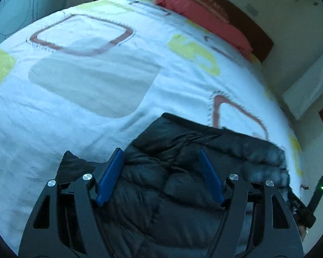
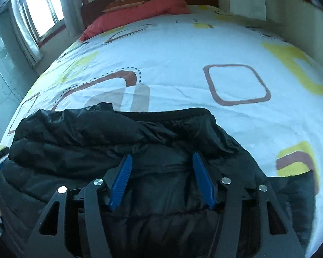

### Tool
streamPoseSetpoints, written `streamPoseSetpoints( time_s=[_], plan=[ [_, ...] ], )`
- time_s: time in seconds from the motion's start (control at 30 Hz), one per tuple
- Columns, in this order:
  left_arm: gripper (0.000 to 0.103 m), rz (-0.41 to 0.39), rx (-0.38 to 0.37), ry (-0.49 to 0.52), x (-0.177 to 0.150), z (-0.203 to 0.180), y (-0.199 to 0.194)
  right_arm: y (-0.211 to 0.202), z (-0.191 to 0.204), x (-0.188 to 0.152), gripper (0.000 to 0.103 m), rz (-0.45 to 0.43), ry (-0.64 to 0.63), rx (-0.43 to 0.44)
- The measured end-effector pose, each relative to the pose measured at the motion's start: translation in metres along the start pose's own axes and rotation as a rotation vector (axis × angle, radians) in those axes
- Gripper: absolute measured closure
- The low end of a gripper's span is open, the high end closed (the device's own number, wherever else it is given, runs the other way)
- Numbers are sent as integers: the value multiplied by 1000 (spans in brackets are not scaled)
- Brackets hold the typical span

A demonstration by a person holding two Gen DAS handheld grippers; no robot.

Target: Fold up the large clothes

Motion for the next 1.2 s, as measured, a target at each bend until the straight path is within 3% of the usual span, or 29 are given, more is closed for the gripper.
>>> streamPoseSetpoints(
  time_s=[0.13, 0.27, 0.4, 0.7, 0.87, 0.97, 1.03, 1.2],
  plan=[
    [29, -10, 40, 16, -1, 1, 10, 1, -1, 0, 44, -12, 12, 18],
    [30, -15, 26, -23, -2, 7, -10, -19, -7, -3, 44, -26, 43, 18],
    [30, -57, -50, -133, -14, 25, -48, -49, -27, -19, 44, -61, 102, 25],
    [30, -116, -140, -367, -101, 88, -107, -112, -83, -100, 43, -96, 247, 70],
    [26, -119, -263, -504, -165, 109, -122, -132, -113, -165, 37, -99, 367, 102],
    [21, -112, -309, -517, -200, 108, -125, -131, -119, -199, 37, -85, 454, 182],
    [18, -113, -344, -522, -219, 104, -124, -124, -117, -221, 37, -68, 539, 285],
    [17, -134, -370, -522, -224, 96, -117, -107, -100, -220, 35, -72, 613, 447]
  ],
)
Point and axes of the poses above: each gripper's, at about its wrist camera, not at the fingertips, and y roughly the way its jaws point, z to its left, x to its top, the point moved 10 cm from there along y, roughly the way its jaws point, and after that the axes turned 13 degrees about z, right-handed, at the moved point
